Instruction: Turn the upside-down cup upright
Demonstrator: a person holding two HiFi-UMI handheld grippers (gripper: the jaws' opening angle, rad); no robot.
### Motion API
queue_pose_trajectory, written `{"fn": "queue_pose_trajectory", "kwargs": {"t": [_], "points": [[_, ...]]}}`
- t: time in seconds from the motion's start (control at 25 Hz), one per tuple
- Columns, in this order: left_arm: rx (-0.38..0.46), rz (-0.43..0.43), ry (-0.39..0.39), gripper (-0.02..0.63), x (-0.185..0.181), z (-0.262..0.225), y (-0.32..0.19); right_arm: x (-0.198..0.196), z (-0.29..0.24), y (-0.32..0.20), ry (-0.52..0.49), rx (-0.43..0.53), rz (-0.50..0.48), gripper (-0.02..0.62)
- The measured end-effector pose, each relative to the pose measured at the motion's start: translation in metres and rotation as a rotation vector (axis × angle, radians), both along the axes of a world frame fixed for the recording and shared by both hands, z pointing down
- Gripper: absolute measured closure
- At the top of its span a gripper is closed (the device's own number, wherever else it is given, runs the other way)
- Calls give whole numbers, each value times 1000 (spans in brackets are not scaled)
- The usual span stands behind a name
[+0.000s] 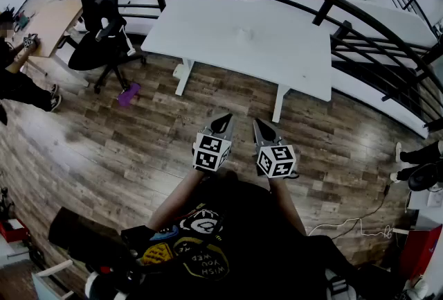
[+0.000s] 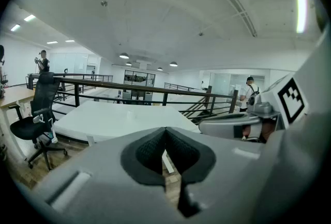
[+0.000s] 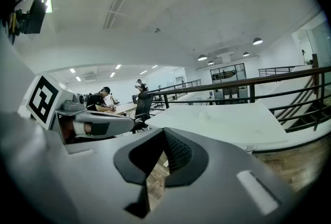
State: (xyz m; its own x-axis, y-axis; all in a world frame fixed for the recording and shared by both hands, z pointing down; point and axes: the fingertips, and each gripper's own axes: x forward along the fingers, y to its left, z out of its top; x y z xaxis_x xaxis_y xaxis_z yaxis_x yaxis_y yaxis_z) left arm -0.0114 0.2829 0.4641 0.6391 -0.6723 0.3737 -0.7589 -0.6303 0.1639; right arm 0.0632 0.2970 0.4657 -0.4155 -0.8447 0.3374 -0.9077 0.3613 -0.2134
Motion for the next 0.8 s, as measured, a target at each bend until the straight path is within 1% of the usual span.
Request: {"fn": "queue_pose_trajectory", "kwargs": {"t": [0.2,0.56,0.72,0.8], "points": [[-9,7,0,601,-7,5,4,-10,5,5,-1,-6,-5,594],[-22,-6,1,601,-18,9,4,-16,14,4,12,-38,-7,594],[-24,-14,3,601,-32,8,-4,-30,14,-3,10,-32,-18,594],[-24,-21,7,601,-42,8,-8,-41,14,-7,-13,-23,-43,594]]}}
